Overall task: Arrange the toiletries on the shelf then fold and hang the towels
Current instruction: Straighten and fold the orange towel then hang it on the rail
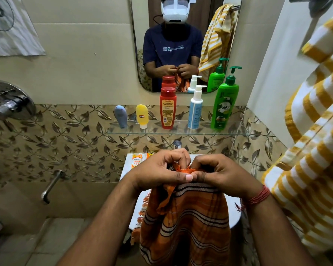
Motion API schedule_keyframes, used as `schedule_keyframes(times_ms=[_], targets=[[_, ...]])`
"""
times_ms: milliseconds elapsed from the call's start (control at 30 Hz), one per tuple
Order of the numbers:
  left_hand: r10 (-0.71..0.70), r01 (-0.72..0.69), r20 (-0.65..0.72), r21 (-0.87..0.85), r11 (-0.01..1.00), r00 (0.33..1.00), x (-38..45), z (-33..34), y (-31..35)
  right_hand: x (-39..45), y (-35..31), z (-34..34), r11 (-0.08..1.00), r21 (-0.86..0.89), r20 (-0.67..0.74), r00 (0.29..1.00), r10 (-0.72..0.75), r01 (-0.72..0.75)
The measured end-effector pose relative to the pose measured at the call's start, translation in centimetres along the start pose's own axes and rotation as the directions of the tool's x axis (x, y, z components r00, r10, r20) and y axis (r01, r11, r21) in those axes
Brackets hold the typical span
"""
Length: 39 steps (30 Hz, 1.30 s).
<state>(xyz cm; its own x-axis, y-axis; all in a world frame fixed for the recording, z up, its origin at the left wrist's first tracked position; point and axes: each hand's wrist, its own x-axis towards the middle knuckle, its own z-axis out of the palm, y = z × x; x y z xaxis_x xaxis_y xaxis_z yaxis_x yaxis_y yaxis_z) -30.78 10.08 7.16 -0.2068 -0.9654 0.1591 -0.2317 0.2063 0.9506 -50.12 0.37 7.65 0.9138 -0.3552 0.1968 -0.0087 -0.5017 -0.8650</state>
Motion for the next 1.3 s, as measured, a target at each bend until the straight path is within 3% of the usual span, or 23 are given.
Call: schedule_keyframes(times_ms=[467, 833, 1100, 1200, 1300], targets=[[-0.047, 0.045, 0.024, 0.072, 0.996, 0.999, 0.1, 0.3, -0.2, -0.3, 0.0, -0.6, 0.983, -0.185, 0.016, 1.0, 0.005, -0.002], [0.017, -0.018, -0.095, -0.007, 1.0, 0.995, -0.2, -0.3, 0.1, -0.6, 0.6, -0.1, 0.989, 0.142, -0.071, 0.996, 0.045, -0.034], [0.054, -0.063, -0.272, -0.021, 0.998, 0.961, -1.7, -3.0, 0.6, -3.0, 2.4, -1.3, 0.96, 0.19, 0.019, 0.978, 0.207, -0.207], [0.06, -0.088, -0.413, -0.049, 0.995, 0.909, -2.2, -4.2, 0.5, -3.8, 3.1, -2.1, 0.941, 0.199, 0.02, 0.961, 0.277, -0.275], [0.034, -0.121, -0.578, -0.113, 0.986, 0.815, -2.5, -5.5, 0.4, -4.5, 3.7, -2.9, 0.936, 0.134, 0.011, 0.945, 0.328, -0.326]])
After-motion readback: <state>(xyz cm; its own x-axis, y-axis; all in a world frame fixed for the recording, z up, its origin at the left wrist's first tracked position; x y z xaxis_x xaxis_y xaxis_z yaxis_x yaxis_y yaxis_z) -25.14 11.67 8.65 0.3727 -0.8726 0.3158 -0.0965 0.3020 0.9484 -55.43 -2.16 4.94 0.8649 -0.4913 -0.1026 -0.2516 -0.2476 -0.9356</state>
